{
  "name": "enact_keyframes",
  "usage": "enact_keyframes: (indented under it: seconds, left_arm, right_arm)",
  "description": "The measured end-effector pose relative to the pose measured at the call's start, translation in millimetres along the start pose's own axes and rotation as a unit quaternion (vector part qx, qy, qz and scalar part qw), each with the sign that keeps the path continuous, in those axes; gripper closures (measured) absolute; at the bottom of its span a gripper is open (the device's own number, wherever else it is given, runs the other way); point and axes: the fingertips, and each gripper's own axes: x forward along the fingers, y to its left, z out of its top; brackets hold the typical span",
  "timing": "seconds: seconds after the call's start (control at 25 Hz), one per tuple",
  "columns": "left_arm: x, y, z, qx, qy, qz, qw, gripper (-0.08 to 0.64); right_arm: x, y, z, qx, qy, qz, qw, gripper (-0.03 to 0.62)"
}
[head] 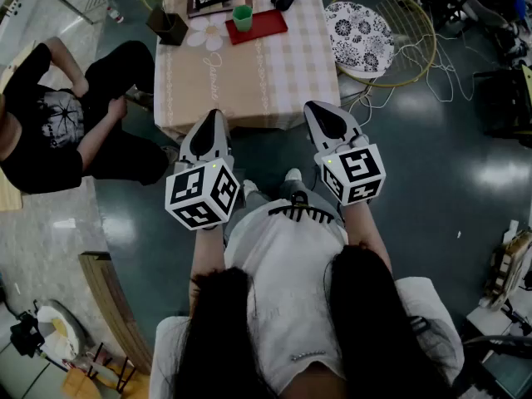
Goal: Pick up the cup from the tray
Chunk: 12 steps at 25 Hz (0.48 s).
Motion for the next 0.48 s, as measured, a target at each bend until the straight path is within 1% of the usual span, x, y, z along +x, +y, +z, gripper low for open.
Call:
enact_keyframes:
  seconds: [0.16,0.48]
  left_arm:
    - [-5,2,-1,0.007,0.000,0.005,1.0000,0.551]
    - [-8,2,-5,0.018,0.005,-0.004,0.9998,0.551]
  right_arm:
    - [-1,6,2,0.006,-0.004,0.004,1.000,0.581]
    - [-5,16,1,0.010,-0.007,0.001,1.000,0.581]
